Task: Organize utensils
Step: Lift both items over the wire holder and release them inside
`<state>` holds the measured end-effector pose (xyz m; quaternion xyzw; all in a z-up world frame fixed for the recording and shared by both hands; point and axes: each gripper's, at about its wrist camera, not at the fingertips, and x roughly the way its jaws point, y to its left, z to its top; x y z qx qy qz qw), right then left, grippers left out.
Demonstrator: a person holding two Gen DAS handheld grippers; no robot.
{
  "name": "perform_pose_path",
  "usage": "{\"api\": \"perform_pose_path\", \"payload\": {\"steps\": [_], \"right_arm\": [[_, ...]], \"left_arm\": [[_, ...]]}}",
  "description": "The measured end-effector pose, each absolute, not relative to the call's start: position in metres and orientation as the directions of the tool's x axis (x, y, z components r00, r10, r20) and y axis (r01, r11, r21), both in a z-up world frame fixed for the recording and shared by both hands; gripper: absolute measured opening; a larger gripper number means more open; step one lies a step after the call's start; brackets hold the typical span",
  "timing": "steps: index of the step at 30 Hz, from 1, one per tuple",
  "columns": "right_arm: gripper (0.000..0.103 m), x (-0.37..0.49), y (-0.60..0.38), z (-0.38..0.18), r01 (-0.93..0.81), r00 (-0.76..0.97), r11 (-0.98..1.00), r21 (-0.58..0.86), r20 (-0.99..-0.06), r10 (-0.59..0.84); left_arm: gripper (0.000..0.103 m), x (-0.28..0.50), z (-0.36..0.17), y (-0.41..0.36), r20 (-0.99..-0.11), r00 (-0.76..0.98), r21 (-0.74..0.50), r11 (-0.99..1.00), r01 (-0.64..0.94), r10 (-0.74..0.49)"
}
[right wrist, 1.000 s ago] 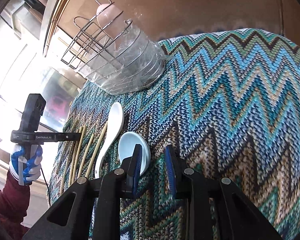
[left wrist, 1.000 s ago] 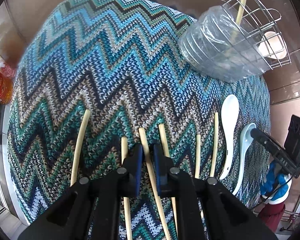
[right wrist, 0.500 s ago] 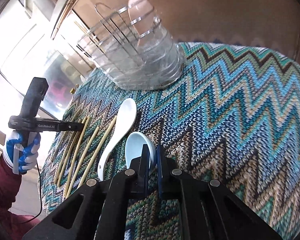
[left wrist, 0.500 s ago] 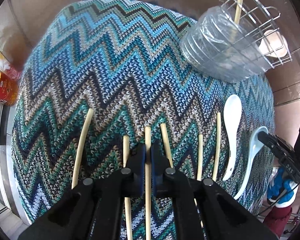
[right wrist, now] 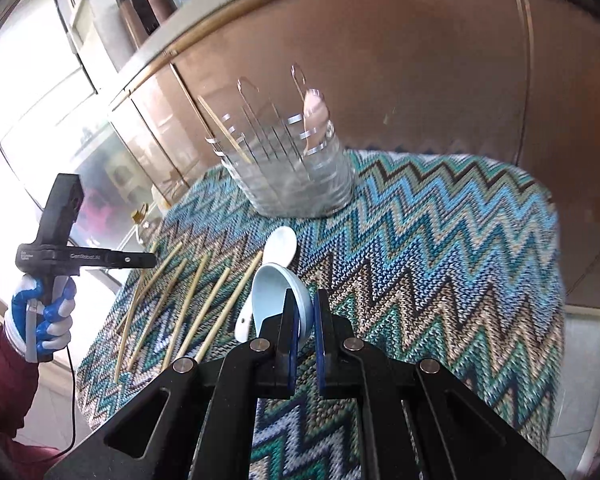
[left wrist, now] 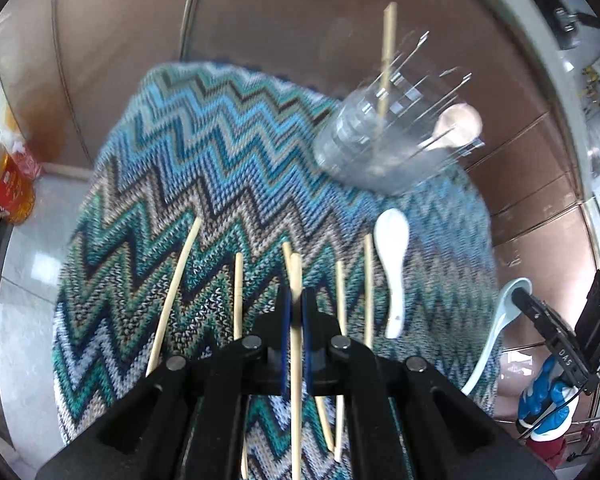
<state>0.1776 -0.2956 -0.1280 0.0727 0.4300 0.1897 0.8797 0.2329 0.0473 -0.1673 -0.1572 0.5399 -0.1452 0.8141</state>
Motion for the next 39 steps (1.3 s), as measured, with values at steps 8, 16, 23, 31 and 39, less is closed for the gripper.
{"api": "perform_pose_path", "payload": {"steps": [8,16,23,31,39], "right_arm": [[0.007,0.165,-0.283,-0.070,-0.230,0.695,0.947,0.224,-0.644,0.321],[0.007,0.204,-0.257,-0.008,-0.158,0.867,0.979,0.130,-0.455,0.201],[0.007,0.257,-0.241,0.003,-0.087,0.950,0.994,0.073,-0.293,0.104],[0.007,0.311,-0.227,-0.035,-0.032,0.967,0.999,0.029,-0.253,0.038],[0.008,0.315,-0.221,-0.072,-0.022,0.971,1.000,0.001,-0.240,0.021]], "left_arm": [[0.005,0.209,-0.079,0.044,-0.683,0.603,-0.415,0.899,0.142,-0.411],[0.004,0.238,-0.001,0.028,-0.459,0.804,-0.423,0.889,0.177,-0.379],[0.005,0.284,0.023,0.006,-0.259,0.931,-0.418,0.899,0.133,-0.258],[0.005,0.333,-0.009,-0.024,-0.195,0.968,-0.347,0.935,0.079,-0.155],[0.005,0.350,-0.045,-0.037,-0.164,0.984,-0.290,0.957,0.017,-0.067]]}}
